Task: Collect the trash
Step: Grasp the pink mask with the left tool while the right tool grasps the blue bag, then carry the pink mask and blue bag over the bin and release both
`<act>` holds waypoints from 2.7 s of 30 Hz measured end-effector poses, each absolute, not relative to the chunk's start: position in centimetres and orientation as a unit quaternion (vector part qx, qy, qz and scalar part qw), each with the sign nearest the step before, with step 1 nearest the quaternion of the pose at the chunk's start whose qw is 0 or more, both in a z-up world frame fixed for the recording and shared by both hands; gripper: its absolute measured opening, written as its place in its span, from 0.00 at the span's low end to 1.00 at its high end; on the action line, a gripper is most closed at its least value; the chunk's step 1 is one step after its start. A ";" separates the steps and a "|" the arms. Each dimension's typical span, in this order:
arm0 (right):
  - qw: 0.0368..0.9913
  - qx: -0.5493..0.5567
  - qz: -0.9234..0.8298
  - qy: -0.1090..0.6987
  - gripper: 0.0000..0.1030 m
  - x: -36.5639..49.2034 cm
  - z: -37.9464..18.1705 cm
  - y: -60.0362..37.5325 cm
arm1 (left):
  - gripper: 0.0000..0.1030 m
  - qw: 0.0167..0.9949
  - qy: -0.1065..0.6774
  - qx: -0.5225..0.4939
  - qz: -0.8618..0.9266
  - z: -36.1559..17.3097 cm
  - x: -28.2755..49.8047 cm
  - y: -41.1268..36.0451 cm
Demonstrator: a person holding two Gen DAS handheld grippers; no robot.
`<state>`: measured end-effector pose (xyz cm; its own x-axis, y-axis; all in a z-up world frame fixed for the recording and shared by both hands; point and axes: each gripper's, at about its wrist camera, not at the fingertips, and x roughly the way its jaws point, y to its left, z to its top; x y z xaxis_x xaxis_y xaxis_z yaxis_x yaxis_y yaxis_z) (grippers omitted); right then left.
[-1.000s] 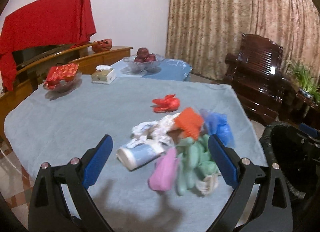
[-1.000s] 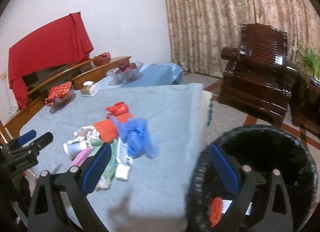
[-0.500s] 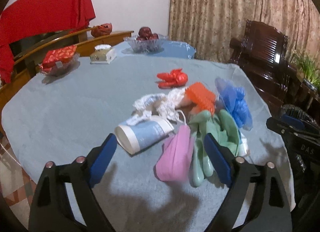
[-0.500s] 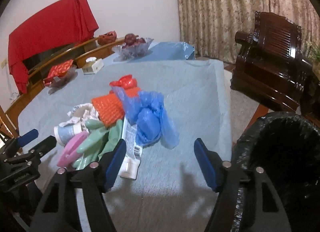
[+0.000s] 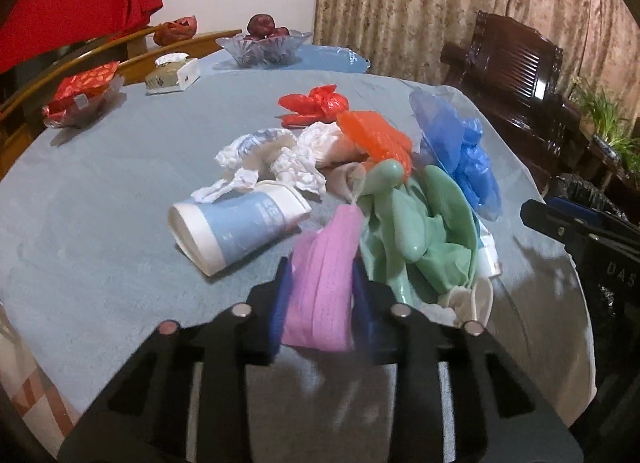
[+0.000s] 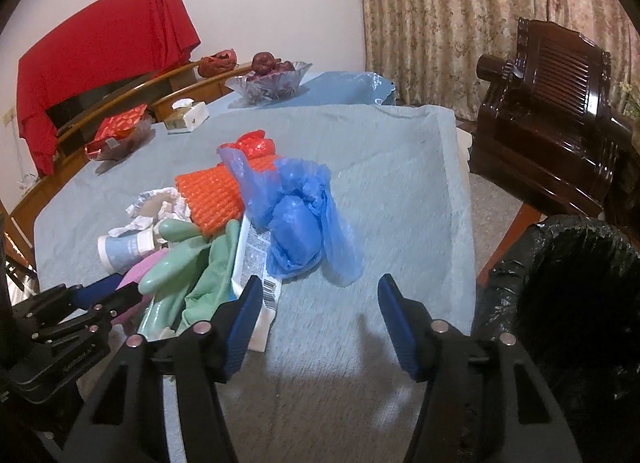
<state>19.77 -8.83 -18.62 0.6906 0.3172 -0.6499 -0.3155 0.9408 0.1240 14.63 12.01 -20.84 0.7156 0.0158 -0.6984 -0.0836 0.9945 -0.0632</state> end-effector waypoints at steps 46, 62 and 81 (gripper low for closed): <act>0.926 0.043 0.196 0.320 0.18 22.0 -13.6 -10.6 | 0.11 0.954 0.292 -0.063 0.014 -12.7 15.8 8.4; 0.948 0.057 0.159 0.270 0.17 16.3 -8.7 -17.3 | 0.11 0.960 0.272 -0.043 -0.042 -9.9 14.1 1.7; 0.961 0.071 0.030 0.266 0.17 9.9 -8.6 -28.9 | 0.11 0.945 0.279 -0.015 -0.168 -10.1 13.1 -10.0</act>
<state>9.91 -28.89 -8.63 0.8562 0.0960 -0.5077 -0.0203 0.9881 0.1527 13.11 -10.02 -10.08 0.7874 -0.3263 -0.5230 0.3098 0.9430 -0.1220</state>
